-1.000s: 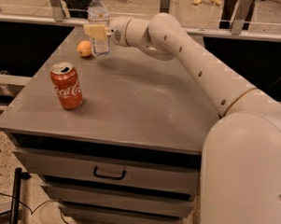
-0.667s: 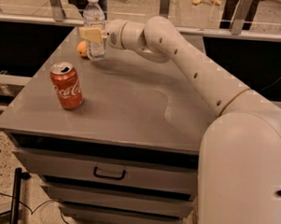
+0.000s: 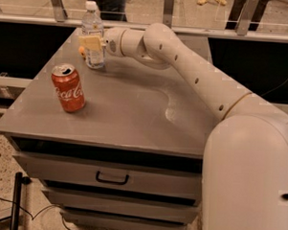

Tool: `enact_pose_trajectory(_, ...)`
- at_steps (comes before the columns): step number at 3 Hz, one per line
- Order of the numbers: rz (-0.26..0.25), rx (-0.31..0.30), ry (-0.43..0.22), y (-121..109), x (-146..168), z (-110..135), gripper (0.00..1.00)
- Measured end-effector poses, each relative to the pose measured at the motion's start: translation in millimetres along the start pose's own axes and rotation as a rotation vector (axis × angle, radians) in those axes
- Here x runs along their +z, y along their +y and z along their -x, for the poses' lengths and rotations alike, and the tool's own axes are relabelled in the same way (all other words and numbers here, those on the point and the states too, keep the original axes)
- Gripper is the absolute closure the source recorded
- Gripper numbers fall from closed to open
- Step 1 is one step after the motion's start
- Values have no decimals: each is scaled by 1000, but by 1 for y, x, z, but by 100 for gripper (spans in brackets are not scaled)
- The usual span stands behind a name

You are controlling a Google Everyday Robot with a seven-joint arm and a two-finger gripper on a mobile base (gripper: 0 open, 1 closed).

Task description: Move blue plastic bottle near orange

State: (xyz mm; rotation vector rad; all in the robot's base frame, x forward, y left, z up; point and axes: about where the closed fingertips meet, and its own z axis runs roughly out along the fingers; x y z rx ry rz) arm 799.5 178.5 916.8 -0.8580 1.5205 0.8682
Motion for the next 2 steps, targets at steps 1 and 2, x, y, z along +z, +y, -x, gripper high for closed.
enact_pose_trajectory(1, 4, 1, 0, 2, 2, 0, 82)
enact_pose_trajectory(2, 9, 1, 0, 4, 5, -1, 57)
